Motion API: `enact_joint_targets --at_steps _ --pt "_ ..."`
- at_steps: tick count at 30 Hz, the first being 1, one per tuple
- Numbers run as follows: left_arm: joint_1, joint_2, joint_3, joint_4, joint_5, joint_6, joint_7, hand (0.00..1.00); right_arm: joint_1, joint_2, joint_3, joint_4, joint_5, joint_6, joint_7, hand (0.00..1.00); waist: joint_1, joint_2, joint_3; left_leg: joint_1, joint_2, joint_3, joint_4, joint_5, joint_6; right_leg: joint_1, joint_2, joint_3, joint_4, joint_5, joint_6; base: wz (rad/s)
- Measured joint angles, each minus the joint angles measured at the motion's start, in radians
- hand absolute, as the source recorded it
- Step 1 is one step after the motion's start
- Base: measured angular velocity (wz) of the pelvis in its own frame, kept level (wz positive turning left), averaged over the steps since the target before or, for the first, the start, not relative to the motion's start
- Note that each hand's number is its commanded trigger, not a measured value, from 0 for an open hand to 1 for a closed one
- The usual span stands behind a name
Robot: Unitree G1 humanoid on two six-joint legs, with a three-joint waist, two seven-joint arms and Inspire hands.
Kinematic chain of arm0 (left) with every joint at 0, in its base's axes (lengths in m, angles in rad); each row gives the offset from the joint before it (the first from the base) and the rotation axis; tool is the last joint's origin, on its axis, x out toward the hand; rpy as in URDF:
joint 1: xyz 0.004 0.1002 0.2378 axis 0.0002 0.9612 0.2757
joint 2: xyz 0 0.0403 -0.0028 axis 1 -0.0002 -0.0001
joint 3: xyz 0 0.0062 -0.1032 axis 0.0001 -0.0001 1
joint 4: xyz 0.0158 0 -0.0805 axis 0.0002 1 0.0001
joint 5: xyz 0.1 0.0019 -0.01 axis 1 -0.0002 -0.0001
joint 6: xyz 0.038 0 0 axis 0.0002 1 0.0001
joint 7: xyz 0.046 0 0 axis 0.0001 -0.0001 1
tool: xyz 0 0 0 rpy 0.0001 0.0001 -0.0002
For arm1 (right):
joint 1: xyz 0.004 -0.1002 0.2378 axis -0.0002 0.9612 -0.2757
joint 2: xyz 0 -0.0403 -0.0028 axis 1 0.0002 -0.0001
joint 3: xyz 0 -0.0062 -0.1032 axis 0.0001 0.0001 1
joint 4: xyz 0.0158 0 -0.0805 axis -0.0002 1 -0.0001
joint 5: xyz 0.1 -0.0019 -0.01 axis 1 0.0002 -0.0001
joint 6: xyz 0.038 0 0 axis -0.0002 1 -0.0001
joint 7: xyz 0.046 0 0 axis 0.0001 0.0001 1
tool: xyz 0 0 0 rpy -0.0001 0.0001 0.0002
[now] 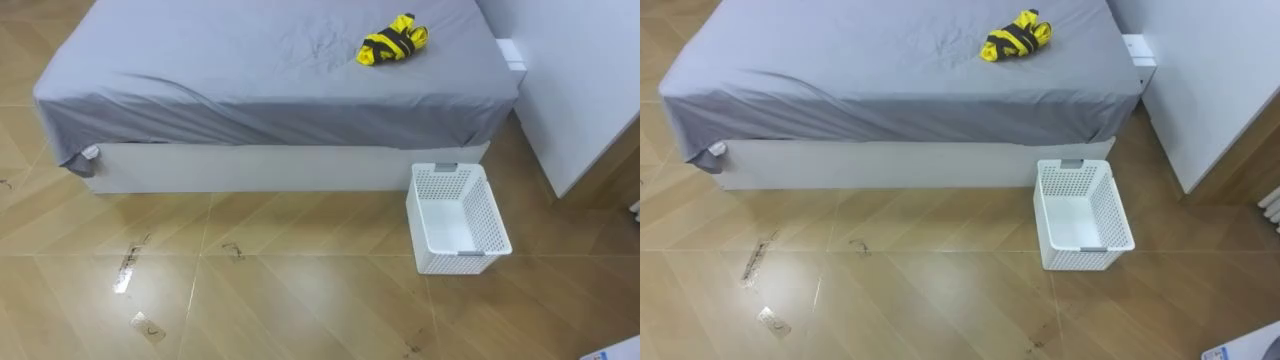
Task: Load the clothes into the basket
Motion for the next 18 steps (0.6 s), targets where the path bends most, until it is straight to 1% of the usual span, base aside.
enact_joint_targets --at_steps 8,12,18 --pt "-0.001 0.000 0.000 0.000 0.000 0.000 -0.001 0.00 -0.001 0.000 0.000 0.000 -0.006 0.000 0.004 0.00 0.000 0.002 -0.0010 0.000 0.000 0.000 0.000 0.000 0.000 -0.001 0.000 0.000 0.000 0.000 0.000 0.00" --pt "-0.001 0.000 0.000 0.002 -0.001 0.000 -0.001 0.00 -0.003 -0.001 0.000 0.003 -0.005 0.001 0.008 0.00 0.002 0.006 0.0005 0.000 0.000 0.000 -0.001 0.000 0.000 -0.001 0.000 0.001 0.000 0.000 0.000 0.00" --pt "0.001 0.000 0.000 0.003 0.000 0.000 -0.008 0.00 -0.001 -0.001 0.000 0.003 -0.003 0.001 0.009 0.00 0.001 0.006 -0.0002 0.001 0.000 0.001 -0.001 0.000 0.000 0.000 0.000 0.000 0.001 0.000 0.000 0.00"
